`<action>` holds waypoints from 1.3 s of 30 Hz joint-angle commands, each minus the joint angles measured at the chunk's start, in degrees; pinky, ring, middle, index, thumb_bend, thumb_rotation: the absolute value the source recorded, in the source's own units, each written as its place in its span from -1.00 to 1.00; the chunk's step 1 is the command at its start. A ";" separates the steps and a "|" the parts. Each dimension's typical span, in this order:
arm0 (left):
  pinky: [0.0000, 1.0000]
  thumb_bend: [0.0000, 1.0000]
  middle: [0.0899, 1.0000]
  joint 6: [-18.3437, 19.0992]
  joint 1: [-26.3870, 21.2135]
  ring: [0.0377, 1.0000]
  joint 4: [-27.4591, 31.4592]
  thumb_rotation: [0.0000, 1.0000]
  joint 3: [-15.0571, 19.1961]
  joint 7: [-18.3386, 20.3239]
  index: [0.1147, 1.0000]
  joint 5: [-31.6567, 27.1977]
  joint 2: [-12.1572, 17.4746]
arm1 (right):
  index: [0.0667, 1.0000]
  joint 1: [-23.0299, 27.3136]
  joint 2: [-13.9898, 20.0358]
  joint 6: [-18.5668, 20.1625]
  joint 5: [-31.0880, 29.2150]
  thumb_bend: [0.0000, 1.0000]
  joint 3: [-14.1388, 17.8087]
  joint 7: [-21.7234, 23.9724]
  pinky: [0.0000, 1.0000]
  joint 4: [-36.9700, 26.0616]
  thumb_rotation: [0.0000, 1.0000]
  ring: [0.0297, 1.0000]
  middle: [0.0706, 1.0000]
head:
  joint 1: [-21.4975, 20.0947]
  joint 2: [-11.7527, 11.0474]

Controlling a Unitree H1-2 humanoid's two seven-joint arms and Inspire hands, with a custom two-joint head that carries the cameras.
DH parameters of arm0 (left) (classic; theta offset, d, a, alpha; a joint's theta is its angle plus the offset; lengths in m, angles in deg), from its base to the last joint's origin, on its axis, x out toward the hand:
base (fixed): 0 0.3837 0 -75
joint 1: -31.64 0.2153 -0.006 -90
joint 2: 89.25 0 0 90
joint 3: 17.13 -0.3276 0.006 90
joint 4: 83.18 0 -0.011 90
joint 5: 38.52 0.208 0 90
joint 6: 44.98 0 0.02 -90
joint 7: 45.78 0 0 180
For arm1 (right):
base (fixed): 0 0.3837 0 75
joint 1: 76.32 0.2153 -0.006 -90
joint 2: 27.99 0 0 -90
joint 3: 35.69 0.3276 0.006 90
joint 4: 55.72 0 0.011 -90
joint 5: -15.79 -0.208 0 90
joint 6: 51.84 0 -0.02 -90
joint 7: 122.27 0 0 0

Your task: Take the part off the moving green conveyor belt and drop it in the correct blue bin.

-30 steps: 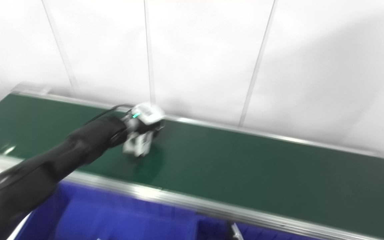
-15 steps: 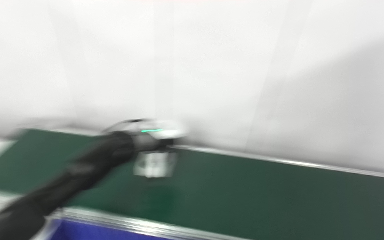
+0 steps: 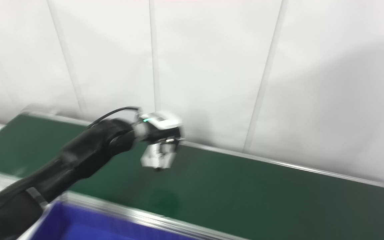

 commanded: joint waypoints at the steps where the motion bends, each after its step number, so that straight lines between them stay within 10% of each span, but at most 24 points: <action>1: -0.23 0.04 -0.02 1.09 -0.26 -0.15 5.09 -1.00 2.30 0.91 -0.26 -1.27 2.90 | 0.94 0.78 -0.48 -1.07 0.16 0.75 -0.09 0.22 1.00 -0.70 1.00 0.97 0.96 | 0.11 -0.02; 22: -0.22 0.04 -0.03 7.30 17.09 -0.11 36.84 -1.00 14.34 3.95 -0.23 -3.04 3.46 | 0.97 0.32 0.00 -1.07 -0.81 0.76 1.44 2.99 1.00 -3.72 1.00 0.98 0.99 | 1.68 5.87; 39: -0.36 0.05 -0.12 10.84 32.73 -0.28 46.27 -1.00 21.19 2.06 -0.18 -4.66 0.86 | 0.86 0.37 -0.24 -1.07 -2.31 0.79 5.49 6.86 0.93 -7.04 1.00 0.86 0.88 | 3.22 13.80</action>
